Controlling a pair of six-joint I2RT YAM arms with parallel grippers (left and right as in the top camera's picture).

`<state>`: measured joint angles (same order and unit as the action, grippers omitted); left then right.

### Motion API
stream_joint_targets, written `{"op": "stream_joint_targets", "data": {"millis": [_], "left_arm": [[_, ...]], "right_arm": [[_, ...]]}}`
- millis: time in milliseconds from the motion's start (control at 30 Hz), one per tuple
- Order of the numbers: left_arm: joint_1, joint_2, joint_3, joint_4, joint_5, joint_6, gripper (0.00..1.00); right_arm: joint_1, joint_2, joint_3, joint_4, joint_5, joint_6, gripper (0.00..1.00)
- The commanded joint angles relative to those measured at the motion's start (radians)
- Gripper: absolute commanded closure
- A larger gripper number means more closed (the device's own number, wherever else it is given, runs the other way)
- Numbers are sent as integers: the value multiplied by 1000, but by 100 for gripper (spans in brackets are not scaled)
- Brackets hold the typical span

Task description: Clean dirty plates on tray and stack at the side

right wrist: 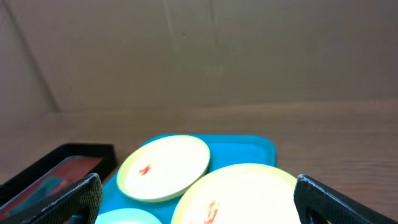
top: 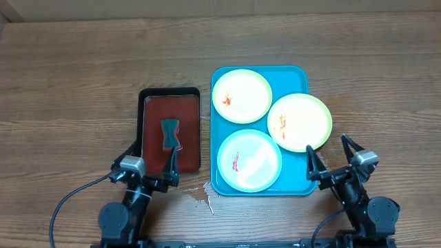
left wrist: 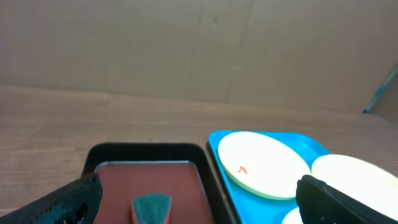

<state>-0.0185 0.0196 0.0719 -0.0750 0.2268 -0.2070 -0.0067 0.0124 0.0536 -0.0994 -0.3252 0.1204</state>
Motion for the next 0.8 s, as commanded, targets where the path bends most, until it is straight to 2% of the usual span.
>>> {"op": "stream_joint_targets", "data": {"millis": [0, 100, 233, 367, 467, 533, 667, 733, 767], "left_arm": [[7, 48, 167, -48, 7, 1, 0], [7, 180, 333, -161, 2, 2, 0], [7, 420, 589, -354, 30, 2, 0], [7, 708, 901, -623, 90, 6, 0], [4, 890, 1098, -821, 94, 5, 0], [4, 1003, 1215, -951, 103, 6, 0], [4, 1130, 1314, -1077, 153, -4, 0], [4, 1177, 1331, -1114, 231, -6, 0], [4, 1195, 1332, -1127, 262, -3, 0]], "right_arm": [[-4, 10, 153, -42, -43, 9, 0], [-4, 78, 294, -150, -43, 8, 0], [-4, 265, 540, -367, -43, 9, 0], [-4, 498, 803, -608, -44, 10, 0], [-4, 628, 943, -713, -65, 23, 0], [-4, 702, 1008, -735, -151, 98, 0], [-4, 769, 1019, -726, -269, 154, 0], [-1, 814, 1011, -762, -266, 161, 14], [5, 841, 1006, -791, -251, 169, 16]]}}
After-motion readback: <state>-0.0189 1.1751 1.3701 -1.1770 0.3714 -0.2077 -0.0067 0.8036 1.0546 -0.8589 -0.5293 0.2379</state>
